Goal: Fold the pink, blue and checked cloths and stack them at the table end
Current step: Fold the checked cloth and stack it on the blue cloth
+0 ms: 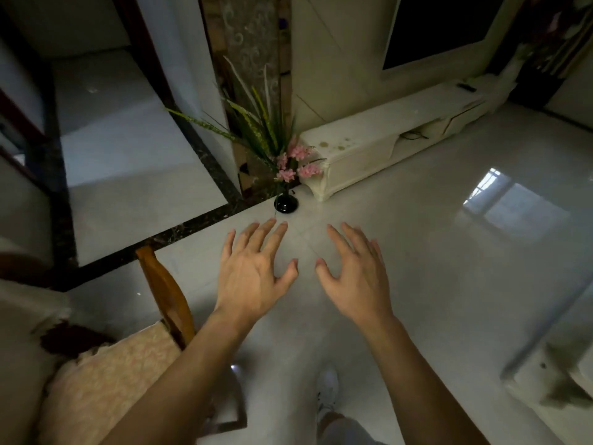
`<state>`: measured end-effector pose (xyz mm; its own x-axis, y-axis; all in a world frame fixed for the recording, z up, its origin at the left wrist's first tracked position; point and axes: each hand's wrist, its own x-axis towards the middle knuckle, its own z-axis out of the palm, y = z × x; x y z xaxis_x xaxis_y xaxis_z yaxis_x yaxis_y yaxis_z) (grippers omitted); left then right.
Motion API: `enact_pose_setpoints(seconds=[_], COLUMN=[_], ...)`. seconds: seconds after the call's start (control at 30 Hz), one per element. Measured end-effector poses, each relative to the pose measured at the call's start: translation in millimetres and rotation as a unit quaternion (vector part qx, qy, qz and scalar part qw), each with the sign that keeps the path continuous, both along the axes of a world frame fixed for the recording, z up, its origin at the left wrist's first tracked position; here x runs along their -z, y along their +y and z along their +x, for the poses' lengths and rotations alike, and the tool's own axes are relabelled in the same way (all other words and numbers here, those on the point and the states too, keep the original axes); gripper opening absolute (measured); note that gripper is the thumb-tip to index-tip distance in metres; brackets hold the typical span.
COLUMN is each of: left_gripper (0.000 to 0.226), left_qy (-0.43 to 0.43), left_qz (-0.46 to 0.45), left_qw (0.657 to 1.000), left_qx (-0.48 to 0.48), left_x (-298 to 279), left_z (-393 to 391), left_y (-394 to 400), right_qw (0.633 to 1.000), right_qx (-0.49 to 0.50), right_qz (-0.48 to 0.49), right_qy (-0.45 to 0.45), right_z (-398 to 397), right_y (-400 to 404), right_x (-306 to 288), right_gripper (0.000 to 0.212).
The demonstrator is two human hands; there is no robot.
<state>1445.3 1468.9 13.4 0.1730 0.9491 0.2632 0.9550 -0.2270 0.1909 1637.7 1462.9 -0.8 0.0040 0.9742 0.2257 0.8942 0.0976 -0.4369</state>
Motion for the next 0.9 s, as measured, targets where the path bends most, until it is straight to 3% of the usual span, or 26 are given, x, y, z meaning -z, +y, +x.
enact_pose_setpoints(seconds=[0.37,0.9], left_gripper=[0.066,0.067], left_qy=[-0.021,-0.002], left_qz=[-0.007,-0.025], left_qw=[0.992,0.967], left_qx=[-0.122,-0.253], left_x=[-6,17], left_z=[51,-50], left_y=[153,261], right_qw=[0.993,0.965], right_qx=[-0.119,-0.259], right_qz=[0.002,-0.022], right_qy=[-0.005,-0.038], right_z=[34,-81], right_y=[194,347], right_x=[-8,4], right_gripper=[0.068,0.069])
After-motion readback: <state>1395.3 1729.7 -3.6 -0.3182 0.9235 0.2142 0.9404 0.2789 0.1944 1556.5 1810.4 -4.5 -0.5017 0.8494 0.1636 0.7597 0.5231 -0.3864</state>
